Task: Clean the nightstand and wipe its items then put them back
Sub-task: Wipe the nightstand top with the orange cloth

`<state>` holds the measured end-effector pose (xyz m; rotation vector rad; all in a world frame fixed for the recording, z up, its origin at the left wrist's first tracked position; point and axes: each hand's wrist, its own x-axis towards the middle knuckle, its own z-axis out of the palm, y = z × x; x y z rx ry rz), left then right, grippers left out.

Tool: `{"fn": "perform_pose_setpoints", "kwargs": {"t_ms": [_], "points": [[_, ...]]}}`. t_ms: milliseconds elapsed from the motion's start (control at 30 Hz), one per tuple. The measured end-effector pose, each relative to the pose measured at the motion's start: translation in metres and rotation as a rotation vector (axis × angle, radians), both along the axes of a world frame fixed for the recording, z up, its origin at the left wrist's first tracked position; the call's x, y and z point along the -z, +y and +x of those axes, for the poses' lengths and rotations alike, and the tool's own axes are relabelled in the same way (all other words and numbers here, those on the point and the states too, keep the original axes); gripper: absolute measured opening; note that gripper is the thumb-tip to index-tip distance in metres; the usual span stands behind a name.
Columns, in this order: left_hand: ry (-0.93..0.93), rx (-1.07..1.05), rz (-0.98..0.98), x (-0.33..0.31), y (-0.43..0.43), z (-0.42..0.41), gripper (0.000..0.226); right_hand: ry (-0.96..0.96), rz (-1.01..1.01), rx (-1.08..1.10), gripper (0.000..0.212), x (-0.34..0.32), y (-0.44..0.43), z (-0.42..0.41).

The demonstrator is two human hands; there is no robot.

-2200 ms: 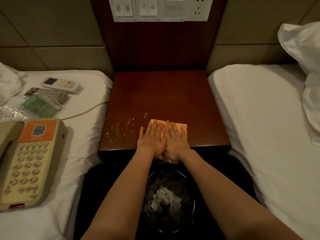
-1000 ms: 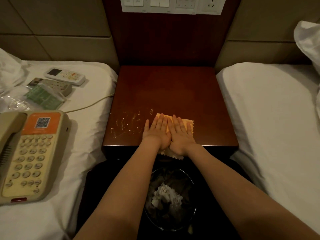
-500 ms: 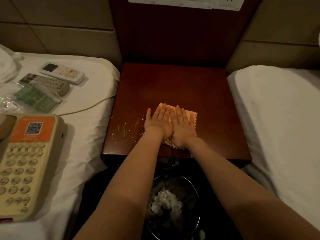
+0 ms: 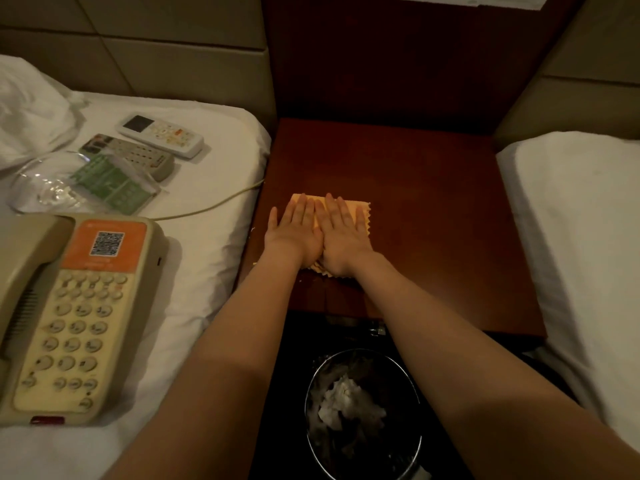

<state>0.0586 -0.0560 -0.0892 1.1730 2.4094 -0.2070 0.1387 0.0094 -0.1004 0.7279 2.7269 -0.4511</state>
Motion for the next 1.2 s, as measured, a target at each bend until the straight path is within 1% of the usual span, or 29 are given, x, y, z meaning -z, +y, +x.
{"fn": "perform_pose_setpoints", "kwargs": {"t_ms": [133,233,400,533,667,800,1000,1200], "points": [[-0.004,-0.063,-0.003,0.0,-0.021,-0.014,0.055,0.001,-0.012,-0.045,0.077,-0.001,-0.017,-0.019],[-0.003,-0.096,0.011,0.0,-0.034,-0.019,0.055,0.012,-0.013,-0.066,0.067,0.001,-0.027,-0.027],[-0.042,-0.151,0.031,0.0,-0.048,-0.018,0.056,0.017,-0.017,-0.109,0.071,0.004,-0.036,-0.03],[-0.05,-0.177,0.057,0.001,-0.06,-0.013,0.056,0.039,-0.012,-0.141,0.066,0.002,-0.045,-0.025],[-0.037,-0.201,0.071,0.002,-0.067,-0.001,0.056,0.039,-0.029,-0.17,0.064,0.003,-0.052,-0.015],[-0.089,-0.248,0.093,0.003,-0.072,0.013,0.056,0.041,-0.038,-0.185,0.062,0.004,-0.054,-0.002],[-0.129,-0.259,0.079,0.002,-0.081,0.042,0.058,0.051,-0.059,-0.188,0.059,0.002,-0.06,0.027],[-0.13,-0.227,0.078,0.003,-0.087,0.071,0.058,0.045,-0.054,-0.204,0.066,0.002,-0.067,0.059]]}}
